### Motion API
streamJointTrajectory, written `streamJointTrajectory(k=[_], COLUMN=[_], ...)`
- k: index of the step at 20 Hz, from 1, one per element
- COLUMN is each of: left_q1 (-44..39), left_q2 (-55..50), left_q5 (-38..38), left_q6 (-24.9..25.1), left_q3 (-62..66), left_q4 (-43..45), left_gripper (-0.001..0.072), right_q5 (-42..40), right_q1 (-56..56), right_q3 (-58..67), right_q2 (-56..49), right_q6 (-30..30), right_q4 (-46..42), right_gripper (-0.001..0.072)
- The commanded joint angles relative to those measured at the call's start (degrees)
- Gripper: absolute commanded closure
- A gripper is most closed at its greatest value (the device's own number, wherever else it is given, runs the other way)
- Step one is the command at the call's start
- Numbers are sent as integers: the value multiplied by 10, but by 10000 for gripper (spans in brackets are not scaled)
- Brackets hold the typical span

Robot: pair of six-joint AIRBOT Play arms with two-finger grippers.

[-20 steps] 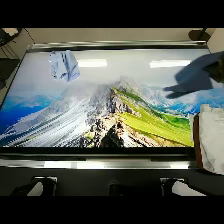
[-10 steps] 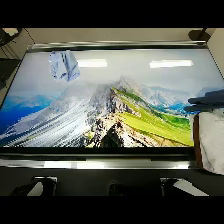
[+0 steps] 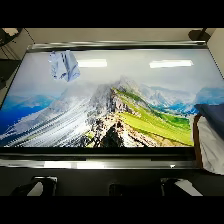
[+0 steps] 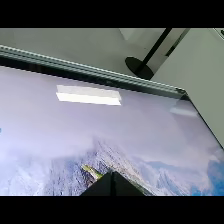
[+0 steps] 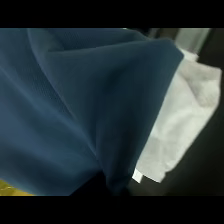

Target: Fold the shirts.

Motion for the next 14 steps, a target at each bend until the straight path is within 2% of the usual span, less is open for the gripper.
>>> streamJointTrajectory(k=[1,5,6,7,8,10,12,13,14], left_q1=[0,0,0,0,0,0,0,-5,-20], left_q2=[0,0,0,0,0,0,-10,-25,-51], left_q5=[-11,-12,-12,-12,-12,3,55,64,59], left_q6=[-2,-5,-17,-23,-23,-23,-22,-28,-66], left_q3=[0,0,0,0,1,16,58,93,135], left_q4=[0,0,0,-1,-2,-2,14,58,148], left_gripper=[674,674,674,674,675,676,678,679,679], right_q5=[-22,-98,-121,-144,-167,-215,-313,-362,-405], right_q1=[-5,-5,-5,-5,-5,-5,9,39,83], right_q3=[-148,-233,-233,-229,-222,-172,-93,-47,-10], right_q2=[34,38,38,38,38,38,38,39,39], right_q6=[-2,-6,-7,-10,-38,-97,-137,-157,-173], right_q4=[-74,-91,-90,-83,-61,30,156,204,224], right_gripper=[665,658,506,144,13,27,29,36,37])
